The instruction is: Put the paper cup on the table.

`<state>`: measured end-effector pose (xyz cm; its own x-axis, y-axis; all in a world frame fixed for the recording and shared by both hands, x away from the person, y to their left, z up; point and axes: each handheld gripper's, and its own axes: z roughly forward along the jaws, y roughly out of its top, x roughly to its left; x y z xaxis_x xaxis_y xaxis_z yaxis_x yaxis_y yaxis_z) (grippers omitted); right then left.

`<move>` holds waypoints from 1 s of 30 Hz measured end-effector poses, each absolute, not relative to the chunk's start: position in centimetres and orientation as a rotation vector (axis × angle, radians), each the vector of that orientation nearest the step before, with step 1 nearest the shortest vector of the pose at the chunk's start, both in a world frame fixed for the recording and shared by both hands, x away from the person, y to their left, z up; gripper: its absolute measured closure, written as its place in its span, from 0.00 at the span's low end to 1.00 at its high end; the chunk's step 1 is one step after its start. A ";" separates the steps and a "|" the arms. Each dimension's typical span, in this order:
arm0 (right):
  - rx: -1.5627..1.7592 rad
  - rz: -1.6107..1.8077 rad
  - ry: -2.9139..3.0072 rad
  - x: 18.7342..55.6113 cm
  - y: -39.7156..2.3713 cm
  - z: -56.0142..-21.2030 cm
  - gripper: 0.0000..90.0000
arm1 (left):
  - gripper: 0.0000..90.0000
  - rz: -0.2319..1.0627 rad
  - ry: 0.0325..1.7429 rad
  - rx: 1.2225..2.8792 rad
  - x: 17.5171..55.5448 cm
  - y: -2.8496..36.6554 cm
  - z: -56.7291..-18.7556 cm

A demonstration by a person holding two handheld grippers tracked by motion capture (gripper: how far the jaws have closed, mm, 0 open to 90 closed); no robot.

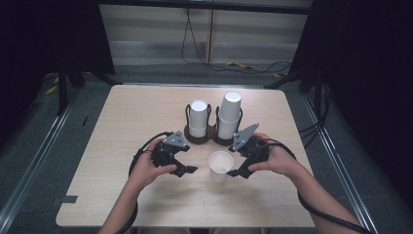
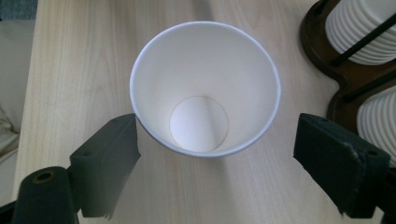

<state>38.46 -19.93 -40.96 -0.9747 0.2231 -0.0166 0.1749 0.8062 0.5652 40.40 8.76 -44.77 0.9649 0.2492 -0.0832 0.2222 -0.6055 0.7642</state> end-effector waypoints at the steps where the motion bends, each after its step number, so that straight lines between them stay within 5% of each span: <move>1: 0.332 0.911 2.899 38.4 -20.1 -41.0 0.15 | 0.18 0.042 0.326 2.241 40.4 8.8 -44.8; 30: 0.650 1.143 2.707 35.3 -26.5 -45.2 0.15 | 0.18 0.055 0.377 2.274 40.3 10.4 -45.3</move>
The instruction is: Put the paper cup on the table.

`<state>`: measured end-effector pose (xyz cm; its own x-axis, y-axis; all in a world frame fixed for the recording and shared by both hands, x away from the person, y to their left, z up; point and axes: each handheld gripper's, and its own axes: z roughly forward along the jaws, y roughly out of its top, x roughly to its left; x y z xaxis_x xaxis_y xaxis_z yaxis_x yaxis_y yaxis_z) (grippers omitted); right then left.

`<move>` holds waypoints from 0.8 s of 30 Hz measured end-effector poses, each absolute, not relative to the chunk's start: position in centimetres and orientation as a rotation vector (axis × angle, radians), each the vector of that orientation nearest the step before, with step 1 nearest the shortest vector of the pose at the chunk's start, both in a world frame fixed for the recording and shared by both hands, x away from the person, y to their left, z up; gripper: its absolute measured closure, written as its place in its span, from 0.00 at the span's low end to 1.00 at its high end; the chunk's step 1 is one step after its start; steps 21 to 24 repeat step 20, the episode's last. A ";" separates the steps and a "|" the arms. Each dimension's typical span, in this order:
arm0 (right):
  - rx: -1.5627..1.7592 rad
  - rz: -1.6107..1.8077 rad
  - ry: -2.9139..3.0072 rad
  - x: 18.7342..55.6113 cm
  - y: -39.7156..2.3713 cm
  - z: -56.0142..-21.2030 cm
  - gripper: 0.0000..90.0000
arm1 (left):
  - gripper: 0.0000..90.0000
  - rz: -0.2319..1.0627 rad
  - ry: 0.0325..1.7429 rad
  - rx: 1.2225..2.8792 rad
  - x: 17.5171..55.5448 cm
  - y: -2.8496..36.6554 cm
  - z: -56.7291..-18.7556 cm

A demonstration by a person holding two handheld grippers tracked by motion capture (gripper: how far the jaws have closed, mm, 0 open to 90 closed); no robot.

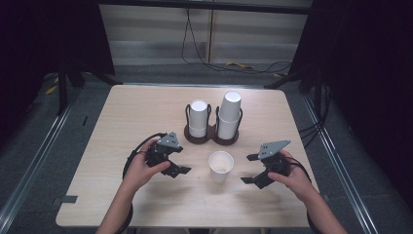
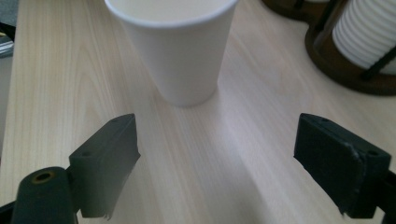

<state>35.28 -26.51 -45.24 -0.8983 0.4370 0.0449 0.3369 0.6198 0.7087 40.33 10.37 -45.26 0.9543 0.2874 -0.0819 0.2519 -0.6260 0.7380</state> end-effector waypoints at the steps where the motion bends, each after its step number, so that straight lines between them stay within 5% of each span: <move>1: 0.666 1.136 2.706 35.1 -26.7 -45.5 0.15 | 0.18 0.057 0.371 2.281 40.4 10.4 -45.3; 24: 0.867 1.211 2.565 32.9 -29.8 -48.2 0.15 | 0.18 0.042 0.388 2.293 40.4 11.1 -46.2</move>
